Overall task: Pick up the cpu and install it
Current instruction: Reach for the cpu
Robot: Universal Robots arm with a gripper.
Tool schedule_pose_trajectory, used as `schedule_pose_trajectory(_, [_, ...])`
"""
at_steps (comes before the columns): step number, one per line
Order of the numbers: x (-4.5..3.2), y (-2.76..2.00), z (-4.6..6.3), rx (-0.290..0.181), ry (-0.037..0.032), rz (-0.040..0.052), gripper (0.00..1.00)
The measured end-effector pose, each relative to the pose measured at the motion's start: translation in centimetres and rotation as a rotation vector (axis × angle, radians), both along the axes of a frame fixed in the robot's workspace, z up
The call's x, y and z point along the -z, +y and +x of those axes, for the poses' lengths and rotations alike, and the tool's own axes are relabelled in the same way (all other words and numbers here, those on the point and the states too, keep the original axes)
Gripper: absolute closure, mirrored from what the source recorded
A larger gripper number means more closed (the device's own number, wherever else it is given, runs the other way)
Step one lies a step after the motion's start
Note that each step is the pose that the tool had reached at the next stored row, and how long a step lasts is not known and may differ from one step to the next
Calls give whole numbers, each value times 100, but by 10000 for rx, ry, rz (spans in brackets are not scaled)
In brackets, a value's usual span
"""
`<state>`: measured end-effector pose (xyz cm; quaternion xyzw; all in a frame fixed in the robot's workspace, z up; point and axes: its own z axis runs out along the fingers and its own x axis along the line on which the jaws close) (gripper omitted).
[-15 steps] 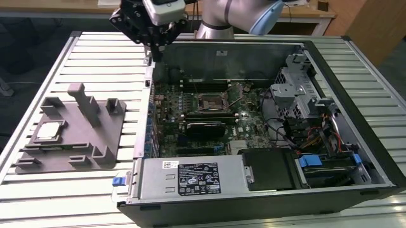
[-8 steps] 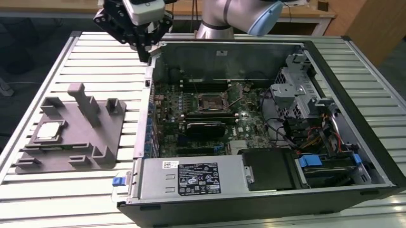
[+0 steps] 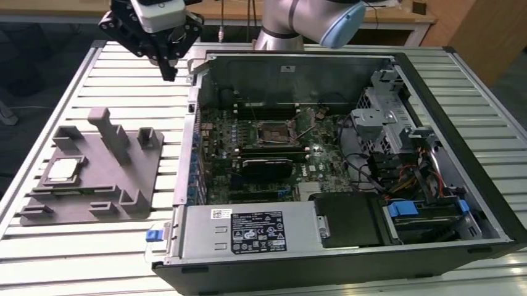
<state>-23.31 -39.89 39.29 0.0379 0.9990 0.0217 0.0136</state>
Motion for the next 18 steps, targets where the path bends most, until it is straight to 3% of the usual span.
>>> schedule_pose_trajectory(18, [28,0,-460,0,0,0,89])
